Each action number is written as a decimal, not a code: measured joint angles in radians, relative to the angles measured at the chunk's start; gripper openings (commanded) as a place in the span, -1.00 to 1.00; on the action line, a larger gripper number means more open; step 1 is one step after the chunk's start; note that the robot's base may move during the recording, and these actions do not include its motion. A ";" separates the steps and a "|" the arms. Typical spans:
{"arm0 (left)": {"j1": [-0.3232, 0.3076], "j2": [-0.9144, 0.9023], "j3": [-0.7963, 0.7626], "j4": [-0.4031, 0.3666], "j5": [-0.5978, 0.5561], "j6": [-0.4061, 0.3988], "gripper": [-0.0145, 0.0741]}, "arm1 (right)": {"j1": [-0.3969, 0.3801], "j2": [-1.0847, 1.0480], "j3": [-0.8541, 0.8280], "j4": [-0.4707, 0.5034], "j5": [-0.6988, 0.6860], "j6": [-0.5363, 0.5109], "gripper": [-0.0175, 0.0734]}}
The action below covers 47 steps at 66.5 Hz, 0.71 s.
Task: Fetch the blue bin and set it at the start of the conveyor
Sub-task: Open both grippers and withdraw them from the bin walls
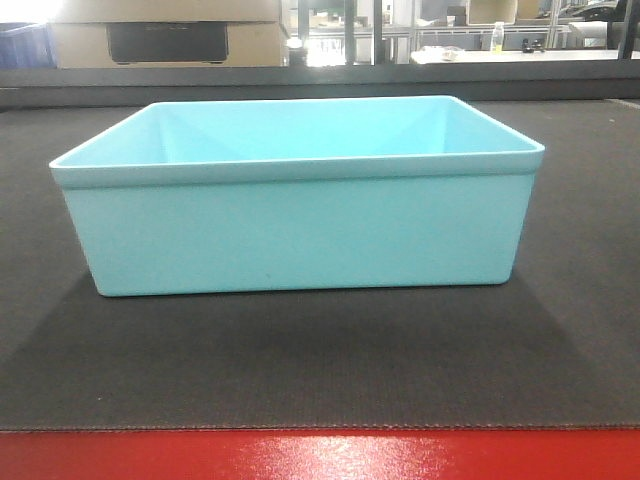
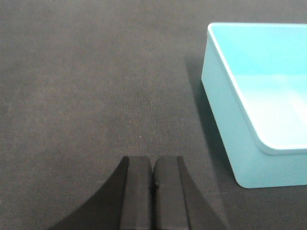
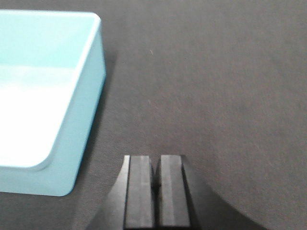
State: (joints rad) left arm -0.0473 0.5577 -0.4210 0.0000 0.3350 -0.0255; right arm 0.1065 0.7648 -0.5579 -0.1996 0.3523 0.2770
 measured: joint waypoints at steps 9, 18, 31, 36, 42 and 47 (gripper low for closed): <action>0.000 -0.141 0.058 0.000 -0.005 0.000 -0.92 | 0.000 -0.160 0.101 0.000 -0.065 0.000 -0.97; 0.000 -0.254 0.067 0.012 -0.018 0.000 -0.92 | 0.000 -0.297 0.125 0.000 -0.088 0.000 -0.97; 0.000 -0.350 0.067 0.012 -0.027 0.000 -0.92 | 0.000 -0.395 0.125 0.000 -0.114 0.000 -0.97; 0.000 -0.368 0.067 0.012 -0.029 0.000 -0.92 | 0.000 -0.411 0.125 0.000 -0.114 0.000 -0.97; 0.000 -0.377 0.067 0.012 -0.029 0.000 -0.92 | 0.000 -0.416 0.125 0.000 -0.114 0.000 -0.97; 0.000 -0.377 0.067 0.012 -0.029 0.000 -0.92 | 0.000 -0.416 0.125 0.000 -0.114 0.000 -0.97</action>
State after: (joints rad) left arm -0.0473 0.1810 -0.3542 0.0116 0.3059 -0.0255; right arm 0.1065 0.3492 -0.4328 -0.1996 0.2388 0.2770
